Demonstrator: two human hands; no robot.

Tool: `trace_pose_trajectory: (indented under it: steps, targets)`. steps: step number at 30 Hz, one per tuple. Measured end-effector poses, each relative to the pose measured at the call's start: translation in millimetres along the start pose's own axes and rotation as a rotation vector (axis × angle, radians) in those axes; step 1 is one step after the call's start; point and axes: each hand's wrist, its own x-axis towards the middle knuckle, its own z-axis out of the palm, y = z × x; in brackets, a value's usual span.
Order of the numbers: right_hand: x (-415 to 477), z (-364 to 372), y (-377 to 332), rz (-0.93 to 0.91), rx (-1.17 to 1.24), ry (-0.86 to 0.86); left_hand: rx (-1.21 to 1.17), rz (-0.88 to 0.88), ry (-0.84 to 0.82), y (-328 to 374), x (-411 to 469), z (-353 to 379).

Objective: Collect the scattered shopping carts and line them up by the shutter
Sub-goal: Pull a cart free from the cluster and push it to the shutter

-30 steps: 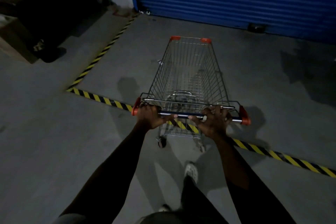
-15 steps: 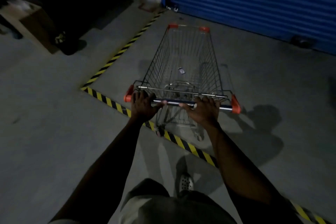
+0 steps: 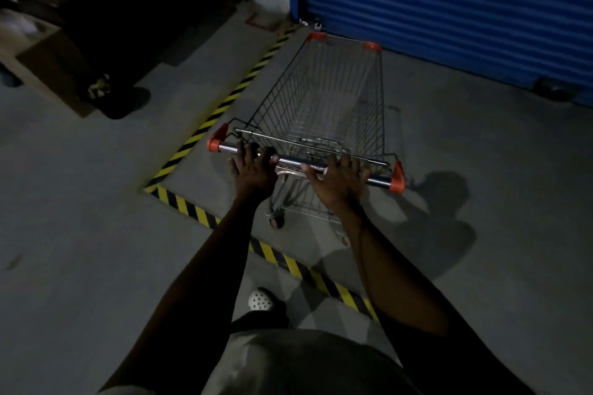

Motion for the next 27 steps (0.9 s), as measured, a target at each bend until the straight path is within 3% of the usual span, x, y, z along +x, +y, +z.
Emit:
trace_pose_trajectory:
  steps: [3,6,10,13,18,23,27]
  targets:
    - [42.4,7.7,-37.6,-0.035,0.032,0.007,0.061,0.024,-0.011,-36.1,58.4,-11.0]
    - [74.7,19.5,-69.8,-0.069,0.038,0.016,0.141,-0.034,-0.172,-59.5,106.3,-23.6]
    - [109.8,27.7,-112.3,-0.117,0.060,0.024,0.167,-0.057,-0.177,-97.2,155.8,-22.6]
    - [141.3,35.8,-142.9,-0.146,0.078,-0.003,0.195,-0.081,-0.090,-113.4,189.5,-28.2]
    - [194.8,49.3,-190.9,-0.180,0.083,0.041,0.110,-0.218,-0.235,-138.1,258.1,-43.2]
    - [248.3,56.8,-229.5,-0.215,0.054,0.062,0.061,-0.299,-0.212,-152.0,312.8,-46.5]
    - [285.5,59.3,-253.6,-0.192,-0.104,0.045,0.164,-0.302,-0.231,-163.6,340.4,-45.4]
